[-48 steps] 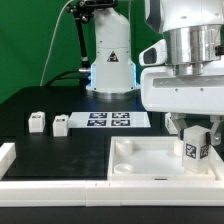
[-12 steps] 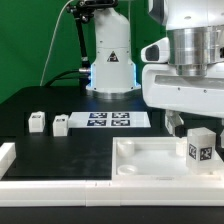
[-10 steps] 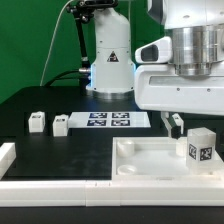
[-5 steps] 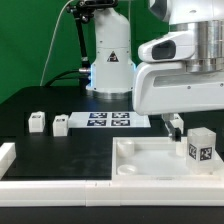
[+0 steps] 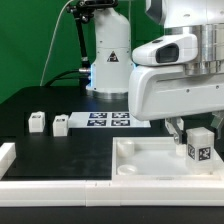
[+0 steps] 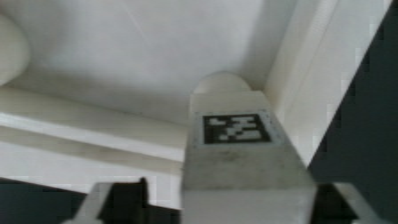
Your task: Assemble one leg
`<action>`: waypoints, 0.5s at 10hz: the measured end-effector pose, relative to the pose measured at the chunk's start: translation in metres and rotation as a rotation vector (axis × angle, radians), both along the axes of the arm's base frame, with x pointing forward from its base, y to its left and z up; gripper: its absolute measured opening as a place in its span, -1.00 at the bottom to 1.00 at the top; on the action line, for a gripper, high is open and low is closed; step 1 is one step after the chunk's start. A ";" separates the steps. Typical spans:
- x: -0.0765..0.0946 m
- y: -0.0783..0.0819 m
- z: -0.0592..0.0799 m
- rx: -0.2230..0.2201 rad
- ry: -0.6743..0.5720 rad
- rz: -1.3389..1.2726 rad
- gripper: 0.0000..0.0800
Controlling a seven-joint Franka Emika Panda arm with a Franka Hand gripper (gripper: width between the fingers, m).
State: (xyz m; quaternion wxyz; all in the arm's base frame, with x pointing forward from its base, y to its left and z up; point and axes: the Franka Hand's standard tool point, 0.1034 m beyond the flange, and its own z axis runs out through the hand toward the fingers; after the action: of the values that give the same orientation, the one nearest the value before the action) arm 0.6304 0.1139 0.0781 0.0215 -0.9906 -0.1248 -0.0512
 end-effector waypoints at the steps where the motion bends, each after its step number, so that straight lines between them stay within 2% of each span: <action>1: 0.000 0.000 0.000 -0.001 0.000 0.002 -0.28; 2: 0.000 0.000 0.000 0.003 0.001 -0.015 -0.28; 3: 0.000 0.001 -0.001 0.029 0.011 -0.189 -0.27; 5: 0.001 0.002 -0.001 0.053 0.015 -0.410 -0.27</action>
Offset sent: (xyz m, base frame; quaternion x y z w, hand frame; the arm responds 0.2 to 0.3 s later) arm -0.0006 0.0012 -0.0078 0.0061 0.0166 0.3227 0.9463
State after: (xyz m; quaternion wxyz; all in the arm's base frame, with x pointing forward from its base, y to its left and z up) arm 0.6314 0.1156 0.0773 0.0378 -0.9947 0.0809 -0.0506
